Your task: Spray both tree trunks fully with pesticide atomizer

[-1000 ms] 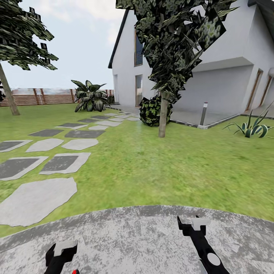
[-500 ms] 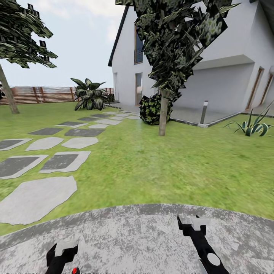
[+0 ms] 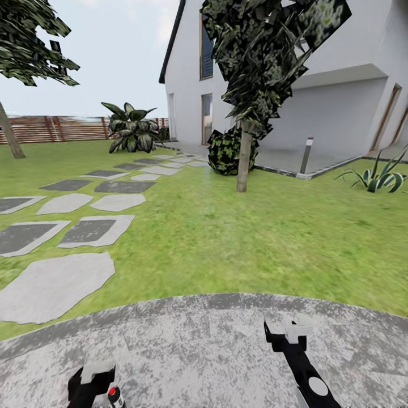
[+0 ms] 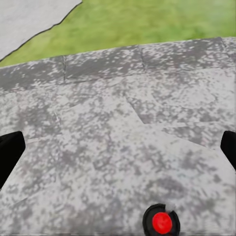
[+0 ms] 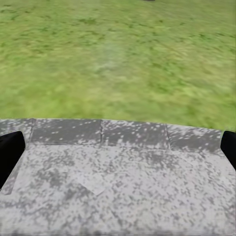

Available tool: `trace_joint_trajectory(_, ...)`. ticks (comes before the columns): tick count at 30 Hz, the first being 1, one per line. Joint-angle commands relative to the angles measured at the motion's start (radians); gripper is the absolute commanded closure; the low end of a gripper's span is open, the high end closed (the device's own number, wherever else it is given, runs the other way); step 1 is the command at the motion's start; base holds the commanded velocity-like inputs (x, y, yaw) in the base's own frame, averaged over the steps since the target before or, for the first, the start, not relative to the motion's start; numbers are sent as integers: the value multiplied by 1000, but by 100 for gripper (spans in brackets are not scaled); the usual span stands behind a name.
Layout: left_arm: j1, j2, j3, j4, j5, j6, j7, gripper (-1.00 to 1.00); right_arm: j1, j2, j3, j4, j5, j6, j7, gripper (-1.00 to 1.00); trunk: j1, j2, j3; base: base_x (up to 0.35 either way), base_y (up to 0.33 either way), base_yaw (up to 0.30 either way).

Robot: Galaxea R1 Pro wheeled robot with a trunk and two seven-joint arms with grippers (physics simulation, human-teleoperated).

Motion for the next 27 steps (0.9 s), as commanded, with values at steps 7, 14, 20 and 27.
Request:
trace_joint_trajectory(7, 0, 4, 4, 1, -4, 5, 5, -100, 0, 0, 1, 2, 1, -3, 1, -100, 3, -2, -28, 0, 0, 0)
trace_joint_trajectory(14, 1, 4, 4, 1, -4, 6, 4, -100, 0, 0, 0, 2, 1, -3, 1, -100, 6, -4, -57, 0, 0, 46)
trace_joint_trajectory(20, 1, 3, 4, 1, -4, 6, 4, -100, 0, 0, 0, 2, 1, -3, 1, -100, 9, -5, -81, 0, 0, -31)
trace_joint_trajectory(27, 1, 3, 4, 1, -4, 6, 4, -100, 0, 0, 0, 1, 0, -3, 1, -100, 12, -7, -108, 0, 0, -172)
